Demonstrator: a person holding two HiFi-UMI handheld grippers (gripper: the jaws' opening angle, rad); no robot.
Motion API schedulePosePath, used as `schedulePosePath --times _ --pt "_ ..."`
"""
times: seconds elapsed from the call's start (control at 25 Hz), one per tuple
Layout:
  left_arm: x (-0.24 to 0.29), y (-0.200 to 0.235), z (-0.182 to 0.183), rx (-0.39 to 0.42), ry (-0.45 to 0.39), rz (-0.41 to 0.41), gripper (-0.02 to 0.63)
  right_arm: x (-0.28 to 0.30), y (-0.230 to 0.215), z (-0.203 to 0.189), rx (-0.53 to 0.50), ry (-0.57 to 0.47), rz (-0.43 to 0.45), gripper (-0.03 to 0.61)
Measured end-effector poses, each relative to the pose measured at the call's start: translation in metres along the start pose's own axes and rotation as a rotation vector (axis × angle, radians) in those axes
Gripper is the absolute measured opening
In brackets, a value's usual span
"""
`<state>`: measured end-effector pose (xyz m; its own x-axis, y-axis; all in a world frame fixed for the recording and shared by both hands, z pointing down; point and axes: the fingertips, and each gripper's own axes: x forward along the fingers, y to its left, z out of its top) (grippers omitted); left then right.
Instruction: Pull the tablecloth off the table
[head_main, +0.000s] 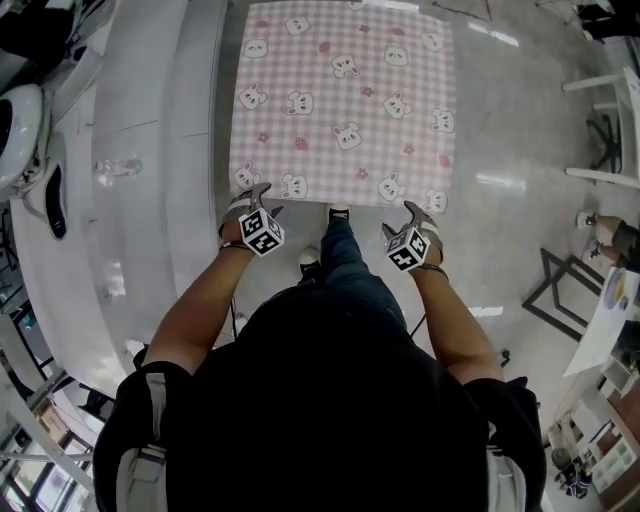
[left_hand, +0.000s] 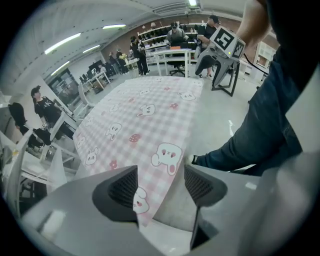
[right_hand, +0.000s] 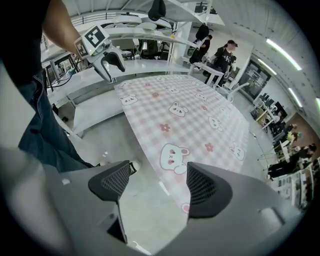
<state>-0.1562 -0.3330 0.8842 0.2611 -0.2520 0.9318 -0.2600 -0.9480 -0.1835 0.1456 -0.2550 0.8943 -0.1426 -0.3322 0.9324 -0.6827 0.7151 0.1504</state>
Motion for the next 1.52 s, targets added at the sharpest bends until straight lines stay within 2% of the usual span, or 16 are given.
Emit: schedulePosePath --times 0.12,0.28,0.4,0.56,0.76,1.08,1.36,1.52 --pt "0.017 -0.003 -0.012 0.027 0.037 -0.009 0.298 0.018 0.003 0.005 -0.036 0.01 0.011 0.399" --pt "0.037 -0.007 -0.014 0.035 0.056 -0.008 0.311 0.035 -0.005 0.002 -0.073 0.025 -0.037 0.433" --pt "0.048 -0.002 -0.017 0.048 0.071 0.006 0.328 0.048 -0.005 0.003 -0.096 0.038 -0.035 0.451" --pt "0.064 -0.005 -0.014 0.105 0.084 0.005 0.352 0.063 -0.007 0.003 -0.133 0.059 -0.034 0.459" --pt "0.081 -0.016 -0.014 0.15 0.111 0.005 0.368 0.08 -0.014 -0.009 -0.205 0.118 -0.08 0.474" --pt "0.103 -0.021 -0.022 0.233 0.145 0.014 0.377 0.109 -0.009 -0.016 -0.253 0.158 -0.088 0.501" --pt "0.108 -0.012 -0.022 0.296 0.195 0.06 0.378 0.12 -0.024 -0.017 -0.309 0.197 -0.183 0.512" --pt "0.114 -0.013 -0.025 0.32 0.218 0.056 0.377 0.122 -0.028 -0.013 -0.336 0.204 -0.192 0.511"
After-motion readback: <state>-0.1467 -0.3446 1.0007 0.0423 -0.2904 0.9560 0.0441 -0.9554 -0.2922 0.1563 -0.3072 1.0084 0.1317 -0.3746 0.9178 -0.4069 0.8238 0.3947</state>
